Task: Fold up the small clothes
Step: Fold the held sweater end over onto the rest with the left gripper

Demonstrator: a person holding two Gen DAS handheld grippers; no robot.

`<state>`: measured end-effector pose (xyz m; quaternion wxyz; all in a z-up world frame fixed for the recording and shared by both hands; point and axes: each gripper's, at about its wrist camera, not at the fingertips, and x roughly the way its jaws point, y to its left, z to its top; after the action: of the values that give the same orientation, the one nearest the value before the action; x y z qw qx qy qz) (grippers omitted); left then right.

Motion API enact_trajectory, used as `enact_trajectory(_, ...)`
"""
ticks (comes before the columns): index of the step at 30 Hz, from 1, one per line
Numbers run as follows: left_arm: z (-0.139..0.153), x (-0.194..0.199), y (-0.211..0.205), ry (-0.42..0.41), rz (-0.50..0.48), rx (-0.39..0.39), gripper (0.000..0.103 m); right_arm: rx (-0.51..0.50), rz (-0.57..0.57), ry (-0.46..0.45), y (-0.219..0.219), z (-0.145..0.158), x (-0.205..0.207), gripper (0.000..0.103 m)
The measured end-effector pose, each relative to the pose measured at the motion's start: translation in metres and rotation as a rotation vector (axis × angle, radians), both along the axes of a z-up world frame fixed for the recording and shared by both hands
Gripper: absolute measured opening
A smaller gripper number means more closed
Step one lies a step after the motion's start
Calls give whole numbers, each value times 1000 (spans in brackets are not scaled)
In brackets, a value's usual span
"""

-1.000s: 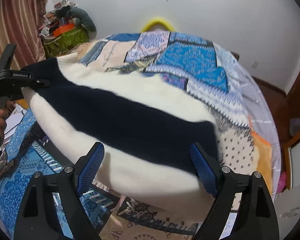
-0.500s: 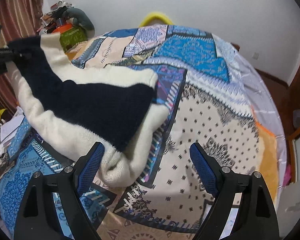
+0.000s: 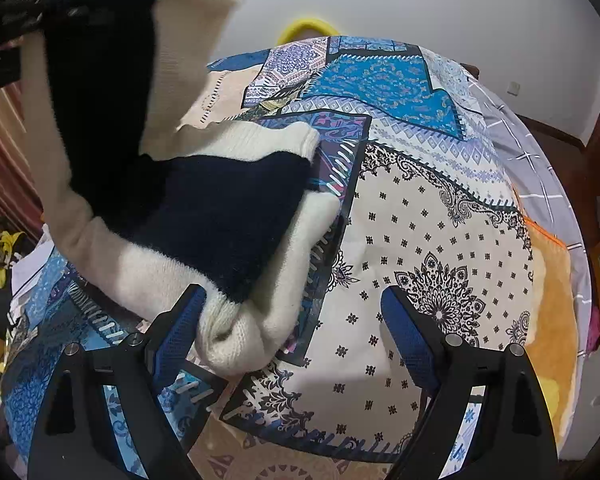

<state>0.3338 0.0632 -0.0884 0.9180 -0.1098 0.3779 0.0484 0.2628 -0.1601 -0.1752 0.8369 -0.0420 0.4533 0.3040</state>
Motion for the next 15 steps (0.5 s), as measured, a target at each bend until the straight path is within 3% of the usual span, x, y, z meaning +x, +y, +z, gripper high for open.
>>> enact_trajectory(5,-16,4,-41,32,-89,1,23,7,0,6,-2,-1,-1,87)
enact_trajectory(11,-41,-13,-78,103,-208,125,24,13,5,2,-6,1,-5,87)
enact_trajectory(15,-49,-22,-86,152,-266,167,25,15,-1,-6,-9,5,-8,87)
